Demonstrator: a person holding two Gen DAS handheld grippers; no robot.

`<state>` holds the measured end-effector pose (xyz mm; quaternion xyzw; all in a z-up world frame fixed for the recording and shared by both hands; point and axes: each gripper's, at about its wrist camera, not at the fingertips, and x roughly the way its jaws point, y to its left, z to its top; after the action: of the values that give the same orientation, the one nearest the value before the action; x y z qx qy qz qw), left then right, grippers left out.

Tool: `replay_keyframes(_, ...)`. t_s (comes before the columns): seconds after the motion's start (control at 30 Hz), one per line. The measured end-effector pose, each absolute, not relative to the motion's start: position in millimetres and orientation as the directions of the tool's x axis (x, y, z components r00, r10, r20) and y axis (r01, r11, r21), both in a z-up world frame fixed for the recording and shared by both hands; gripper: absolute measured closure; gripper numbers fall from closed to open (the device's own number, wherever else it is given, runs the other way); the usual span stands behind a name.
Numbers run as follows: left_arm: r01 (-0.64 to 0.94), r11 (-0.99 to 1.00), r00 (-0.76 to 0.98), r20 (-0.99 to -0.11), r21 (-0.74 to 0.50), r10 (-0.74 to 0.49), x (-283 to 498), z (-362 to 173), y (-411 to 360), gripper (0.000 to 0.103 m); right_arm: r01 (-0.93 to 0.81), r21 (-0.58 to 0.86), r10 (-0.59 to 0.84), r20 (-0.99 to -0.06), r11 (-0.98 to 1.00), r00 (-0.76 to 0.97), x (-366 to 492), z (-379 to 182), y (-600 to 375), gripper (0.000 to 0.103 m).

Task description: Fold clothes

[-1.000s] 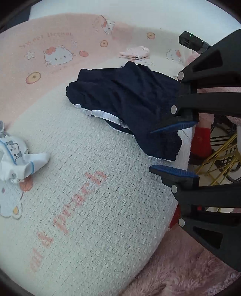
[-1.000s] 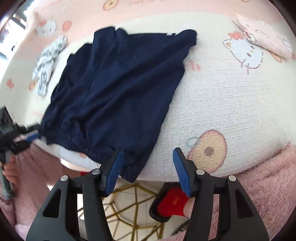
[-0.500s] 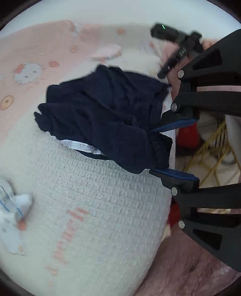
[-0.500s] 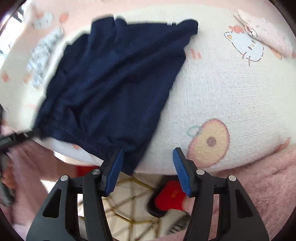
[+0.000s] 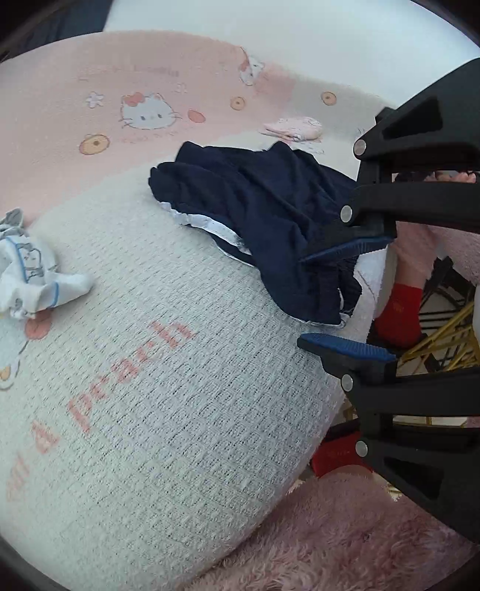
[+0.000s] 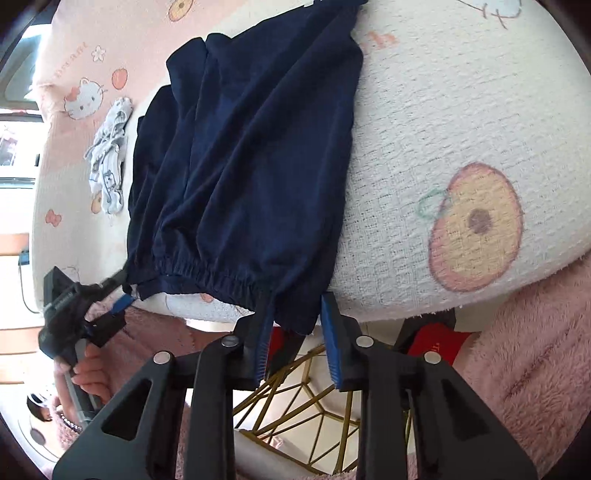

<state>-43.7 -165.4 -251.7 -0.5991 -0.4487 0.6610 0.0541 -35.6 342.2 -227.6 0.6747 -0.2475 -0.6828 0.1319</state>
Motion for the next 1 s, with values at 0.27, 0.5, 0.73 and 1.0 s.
replay_keyframes(0.27, 0.49, -0.557, -0.267, -0.724, -0.671, 0.636, -46, -261, -155, 0.063, -0.249, 0.604, -0.608, -0.791, -0.757, -0.068, -29, -229, 364, 0.066)
replay_keyframes(0.5, 0.359, -0.729, -0.252, -0.812, -0.583, 0.526, -55, -238, -127, 0.091, -0.095, 0.569, -0.555, -0.82, -0.817, -0.139, -37, -209, 361, 0.095)
replay_keyframes(0.73, 0.114, -0.727, -0.463, -0.683, -0.678, 0.565, -70, -127, -123, 0.091, -0.006, 0.655, -0.61, -0.708, -0.756, -0.355, -56, -123, 387, 0.097)
replay_keyframes(1.0, -0.207, -0.688, -0.551, -0.498, -0.695, 0.669, -97, 17, -109, 0.091, 0.219, 0.665, -0.645, -0.501, -0.714, -0.577, -63, 43, 384, 0.097)
